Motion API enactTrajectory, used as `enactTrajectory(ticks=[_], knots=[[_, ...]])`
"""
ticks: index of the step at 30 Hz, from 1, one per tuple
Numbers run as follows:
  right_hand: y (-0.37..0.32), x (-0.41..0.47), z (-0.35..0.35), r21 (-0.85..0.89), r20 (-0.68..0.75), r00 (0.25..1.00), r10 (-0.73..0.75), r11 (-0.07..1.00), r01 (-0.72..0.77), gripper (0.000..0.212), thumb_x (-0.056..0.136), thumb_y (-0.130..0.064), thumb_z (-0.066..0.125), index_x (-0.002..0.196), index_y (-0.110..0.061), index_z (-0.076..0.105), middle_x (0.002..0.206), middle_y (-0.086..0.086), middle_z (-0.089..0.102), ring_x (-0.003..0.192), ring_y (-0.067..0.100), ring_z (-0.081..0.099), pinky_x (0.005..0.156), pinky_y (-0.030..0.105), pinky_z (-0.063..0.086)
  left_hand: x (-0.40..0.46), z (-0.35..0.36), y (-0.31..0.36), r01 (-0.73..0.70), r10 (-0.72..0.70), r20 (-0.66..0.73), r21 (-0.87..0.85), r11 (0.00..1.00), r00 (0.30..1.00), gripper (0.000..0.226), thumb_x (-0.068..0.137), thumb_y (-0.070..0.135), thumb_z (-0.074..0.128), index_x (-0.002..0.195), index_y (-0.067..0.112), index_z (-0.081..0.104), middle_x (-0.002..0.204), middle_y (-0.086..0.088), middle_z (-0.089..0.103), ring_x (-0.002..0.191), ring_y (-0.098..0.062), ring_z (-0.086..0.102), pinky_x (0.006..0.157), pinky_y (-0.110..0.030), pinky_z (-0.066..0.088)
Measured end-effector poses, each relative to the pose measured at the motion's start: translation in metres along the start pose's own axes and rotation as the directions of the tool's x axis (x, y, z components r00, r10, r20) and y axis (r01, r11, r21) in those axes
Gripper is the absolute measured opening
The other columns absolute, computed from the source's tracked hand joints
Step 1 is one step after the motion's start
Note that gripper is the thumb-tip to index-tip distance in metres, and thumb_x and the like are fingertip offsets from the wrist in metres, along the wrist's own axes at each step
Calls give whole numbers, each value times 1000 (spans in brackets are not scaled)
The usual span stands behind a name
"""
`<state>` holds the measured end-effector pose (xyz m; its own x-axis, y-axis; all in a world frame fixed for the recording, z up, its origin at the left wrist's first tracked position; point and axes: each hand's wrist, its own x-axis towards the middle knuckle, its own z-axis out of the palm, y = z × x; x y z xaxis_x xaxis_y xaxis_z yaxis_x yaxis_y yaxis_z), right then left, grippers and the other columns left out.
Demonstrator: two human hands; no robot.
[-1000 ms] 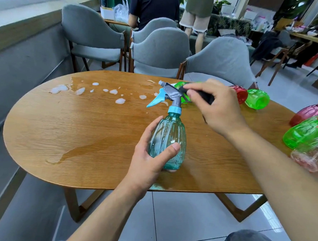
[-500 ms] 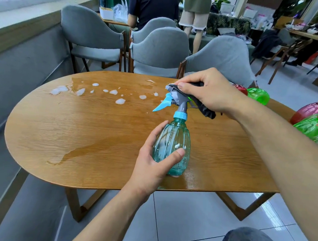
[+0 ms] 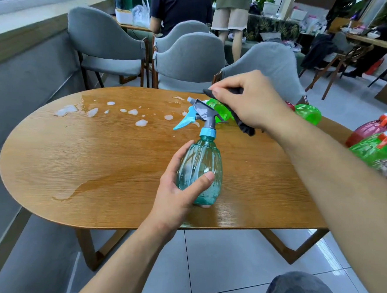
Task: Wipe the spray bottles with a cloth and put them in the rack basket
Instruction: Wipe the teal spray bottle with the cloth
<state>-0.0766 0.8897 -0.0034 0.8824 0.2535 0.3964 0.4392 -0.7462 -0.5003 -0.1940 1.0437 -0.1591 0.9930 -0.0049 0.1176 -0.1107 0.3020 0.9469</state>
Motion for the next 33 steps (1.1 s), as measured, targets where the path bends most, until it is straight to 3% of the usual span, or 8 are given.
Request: enactTrajectory(ticks=[4, 9, 12, 14, 22, 25, 28, 33], knots=[[-4, -5, 17, -61, 105, 994, 9, 998, -3, 19, 100, -33, 66, 106, -28, 84, 94, -11, 79, 94, 11, 69, 90, 30, 54, -2, -1, 2, 7, -7, -28, -5, 1000, 1000, 73, 83, 27, 87, 146, 47, 55, 125, 14, 74, 114, -16, 74, 76, -32, 64], [4, -10, 2, -179, 238, 963, 130, 980, -88, 14, 99, -33, 71, 104, -28, 84, 95, -12, 74, 86, 5, 65, 76, 25, 46, 0, -9, 4, -2, 0, -68, -20, 1000, 998, 75, 82, 26, 89, 146, 45, 56, 123, 14, 74, 110, -15, 75, 70, -33, 64], [2, -8, -2, -157, 55, 992, 110, 983, -100, 16, 97, -37, 70, 99, -30, 85, 94, -7, 80, 94, 17, 72, 85, 35, 58, 2, -5, 3, -5, 5, -39, -2, 1000, 999, 73, 80, 27, 84, 145, 47, 57, 127, 14, 73, 116, -15, 73, 82, -35, 64], [-4, -10, 6, -92, -94, 996, 11, 996, -20, 18, 98, -37, 67, 103, -32, 84, 94, -15, 79, 98, 9, 71, 91, 35, 57, 2, -3, 2, -15, 15, -21, 5, 1000, 1000, 74, 81, 27, 85, 146, 47, 56, 130, 14, 72, 119, -16, 72, 88, -36, 64], [6, -28, 25, -83, -2, 1000, 20, 996, -20, 19, 100, -31, 69, 114, -28, 82, 115, -9, 78, 110, 7, 67, 98, 26, 50, 0, -9, 8, 9, -12, -83, -31, 999, 996, 77, 81, 29, 90, 146, 48, 54, 120, 16, 73, 110, -18, 75, 65, -37, 64], [18, -39, 28, -113, -108, 994, 29, 993, -41, 18, 100, -31, 69, 111, -28, 82, 110, -8, 79, 106, 12, 69, 96, 32, 53, 1, -12, 7, -3, 2, -98, -4, 1000, 995, 78, 77, 32, 85, 146, 48, 53, 124, 15, 72, 114, -16, 74, 74, -37, 65], [22, -62, 45, 162, -334, 942, 24, 986, 33, 17, 101, -26, 68, 112, -26, 81, 107, -12, 78, 104, 4, 69, 93, 26, 53, 3, -12, 6, -13, 11, -141, -13, 1000, 990, 81, 77, 33, 87, 147, 49, 50, 131, 13, 70, 117, -11, 72, 86, -36, 65], [15, -102, 92, 631, -235, 956, 177, 776, 11, 19, 104, -17, 66, 113, -28, 78, 113, -5, 77, 109, 7, 70, 94, 23, 51, 9, -11, 7, -13, 10, -164, -20, 1000, 986, 57, 99, 49, 69, 151, 45, 47, 130, 21, 71, 121, -8, 71, 98, -44, 63]])
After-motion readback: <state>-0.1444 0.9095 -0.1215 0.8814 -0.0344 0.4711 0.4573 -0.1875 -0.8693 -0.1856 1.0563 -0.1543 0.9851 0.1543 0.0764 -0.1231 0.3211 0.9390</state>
